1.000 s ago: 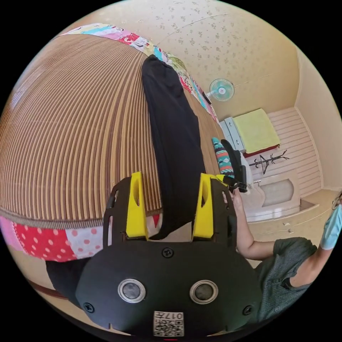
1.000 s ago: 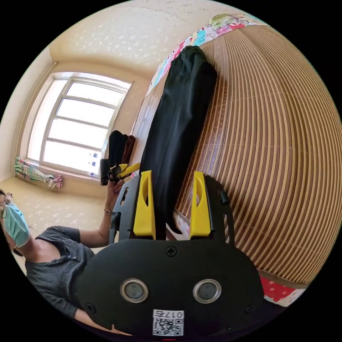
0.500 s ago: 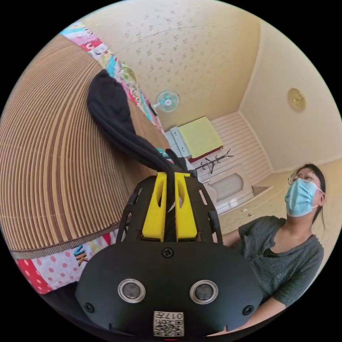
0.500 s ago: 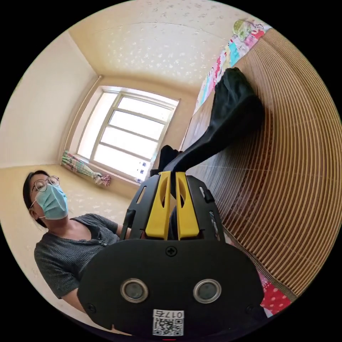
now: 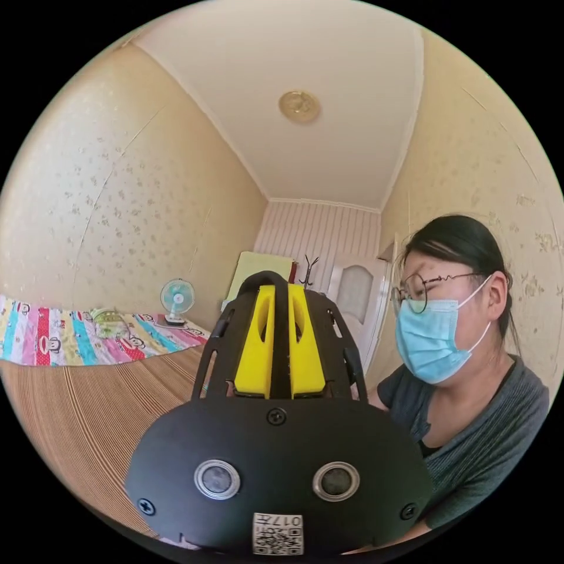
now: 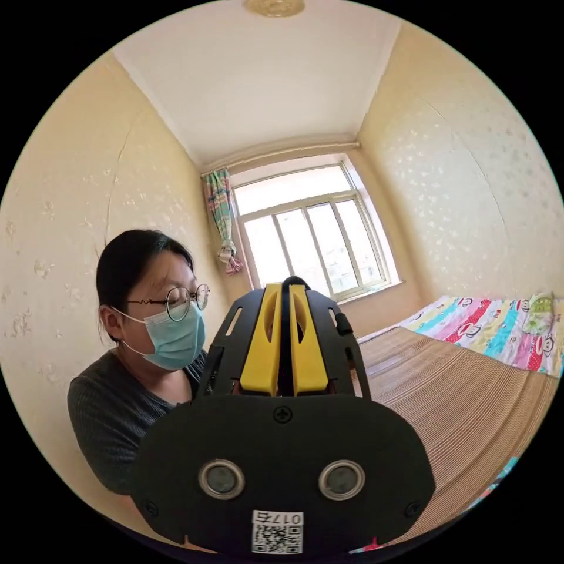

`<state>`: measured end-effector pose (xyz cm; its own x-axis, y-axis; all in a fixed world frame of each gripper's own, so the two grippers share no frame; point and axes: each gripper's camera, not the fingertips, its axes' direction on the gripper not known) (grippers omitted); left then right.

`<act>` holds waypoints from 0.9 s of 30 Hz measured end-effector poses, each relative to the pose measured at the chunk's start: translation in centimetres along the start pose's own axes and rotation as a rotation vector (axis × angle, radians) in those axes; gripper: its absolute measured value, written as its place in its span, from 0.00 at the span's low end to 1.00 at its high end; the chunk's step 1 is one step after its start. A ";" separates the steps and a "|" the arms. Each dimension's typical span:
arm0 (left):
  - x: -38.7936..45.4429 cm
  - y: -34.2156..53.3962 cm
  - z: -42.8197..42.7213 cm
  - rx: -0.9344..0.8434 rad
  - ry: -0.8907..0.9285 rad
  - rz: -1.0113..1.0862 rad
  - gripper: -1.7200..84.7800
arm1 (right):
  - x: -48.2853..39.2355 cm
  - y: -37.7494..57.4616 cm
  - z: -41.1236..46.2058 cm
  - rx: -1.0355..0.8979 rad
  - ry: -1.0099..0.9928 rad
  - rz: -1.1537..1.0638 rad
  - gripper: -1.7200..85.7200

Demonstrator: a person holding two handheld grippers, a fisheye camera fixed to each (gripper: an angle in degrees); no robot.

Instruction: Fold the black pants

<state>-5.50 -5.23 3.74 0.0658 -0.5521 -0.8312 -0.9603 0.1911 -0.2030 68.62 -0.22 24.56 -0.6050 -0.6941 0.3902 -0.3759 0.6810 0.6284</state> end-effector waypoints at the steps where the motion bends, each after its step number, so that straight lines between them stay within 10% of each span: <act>1: -0.1 -1.3 0.8 -0.012 -0.010 -0.031 0.07 | -0.2 -0.5 0.0 -0.004 0.024 0.007 0.04; 15: -23.9 2.9 15.6 -0.265 -0.272 -0.272 0.07 | 27.5 7.2 4.6 -0.067 0.258 0.460 0.04; 27: -20.6 34.5 13.5 -0.751 -0.191 -0.653 0.07 | 21.5 43.2 4.7 -0.347 0.250 0.914 0.05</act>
<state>-36.32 23.69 6.92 0.6178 -0.2145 -0.7565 -0.6390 -0.6976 -0.3240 36.05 15.35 56.92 -0.3792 0.0039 0.9253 0.4076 0.8985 0.1632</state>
